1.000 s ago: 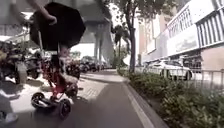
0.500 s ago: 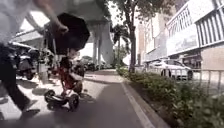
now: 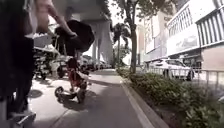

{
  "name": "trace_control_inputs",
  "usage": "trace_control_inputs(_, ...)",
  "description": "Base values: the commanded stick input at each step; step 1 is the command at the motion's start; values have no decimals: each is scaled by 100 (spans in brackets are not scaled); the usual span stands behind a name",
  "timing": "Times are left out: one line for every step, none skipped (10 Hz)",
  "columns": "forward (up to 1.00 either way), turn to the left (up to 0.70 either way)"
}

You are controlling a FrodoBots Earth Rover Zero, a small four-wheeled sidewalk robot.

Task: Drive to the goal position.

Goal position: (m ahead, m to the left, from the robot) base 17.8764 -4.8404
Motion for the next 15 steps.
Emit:
trace_control_inputs(45, 0)
trace_control_inputs(45, 0)
trace_control_inputs(45, 0)
trace_control_inputs(45, 0)
trace_control_inputs(45, 0)
trace_control_inputs(45, 0)
trace_control_inputs(45, 0)
trace_control_inputs(45, 0)
trace_control_inputs(45, 0)
trace_control_inputs(45, 0)
trace_control_inputs(45, 0)
trace_control_inputs(45, 0)
trace_control_inputs(45, 0)
trace_control_inputs(45, 0)
trace_control_inputs(45, 0)
